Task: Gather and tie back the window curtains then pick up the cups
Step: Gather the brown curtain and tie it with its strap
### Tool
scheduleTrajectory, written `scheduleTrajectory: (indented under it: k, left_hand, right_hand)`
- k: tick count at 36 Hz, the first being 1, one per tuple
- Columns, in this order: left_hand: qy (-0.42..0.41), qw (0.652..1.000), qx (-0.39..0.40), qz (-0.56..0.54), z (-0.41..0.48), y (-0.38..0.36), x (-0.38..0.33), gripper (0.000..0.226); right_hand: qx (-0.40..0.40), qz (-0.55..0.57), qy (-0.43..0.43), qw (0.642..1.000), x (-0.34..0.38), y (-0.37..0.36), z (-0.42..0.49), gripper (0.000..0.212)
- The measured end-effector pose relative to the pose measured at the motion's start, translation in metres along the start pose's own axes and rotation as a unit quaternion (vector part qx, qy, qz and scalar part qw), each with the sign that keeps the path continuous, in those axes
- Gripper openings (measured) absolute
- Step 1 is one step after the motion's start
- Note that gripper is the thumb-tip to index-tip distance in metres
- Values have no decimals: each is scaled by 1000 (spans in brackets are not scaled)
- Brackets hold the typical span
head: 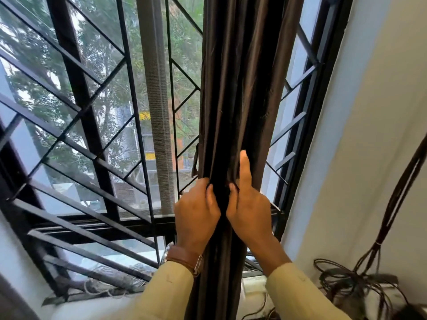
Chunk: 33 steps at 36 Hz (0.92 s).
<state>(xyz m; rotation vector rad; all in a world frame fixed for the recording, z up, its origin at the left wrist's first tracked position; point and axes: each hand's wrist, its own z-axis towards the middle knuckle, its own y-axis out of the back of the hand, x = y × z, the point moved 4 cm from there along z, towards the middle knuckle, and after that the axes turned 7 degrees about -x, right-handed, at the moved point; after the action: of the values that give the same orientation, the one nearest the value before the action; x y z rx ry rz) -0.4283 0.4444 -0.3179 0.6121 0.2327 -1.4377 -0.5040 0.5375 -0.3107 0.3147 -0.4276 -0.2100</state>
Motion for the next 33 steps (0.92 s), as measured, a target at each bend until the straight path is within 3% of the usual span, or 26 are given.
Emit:
scheduleTrajectory:
  k: [3, 5, 10, 13, 16, 33]
  left_hand:
    - [3, 999, -17, -27, -4, 1, -3, 16]
    - [20, 998, -14, -58, -6, 0, -4, 26]
    - [66, 993, -3, -94, -10, -3, -2, 52]
    - [30, 998, 4, -53, -11, -5, -2, 16]
    - [12, 999, 19, -30, -10, -8, 0, 3]
    - [-15, 998, 31, -56, -9, -14, 3, 18]
  right_hand:
    - [-13, 44, -38, 998, -8, -6, -5, 58]
    - [-24, 52, -50, 997, -11, -10, -6, 40]
    - [-59, 39, -14, 997, -8, -7, -9, 13]
    - [-66, 31, 3, 997, -8, -7, -8, 12]
    - [-57, 33, 8, 998, -9, -8, -6, 14]
    - [9, 81, -23, 996, -15, -11, 5, 20]
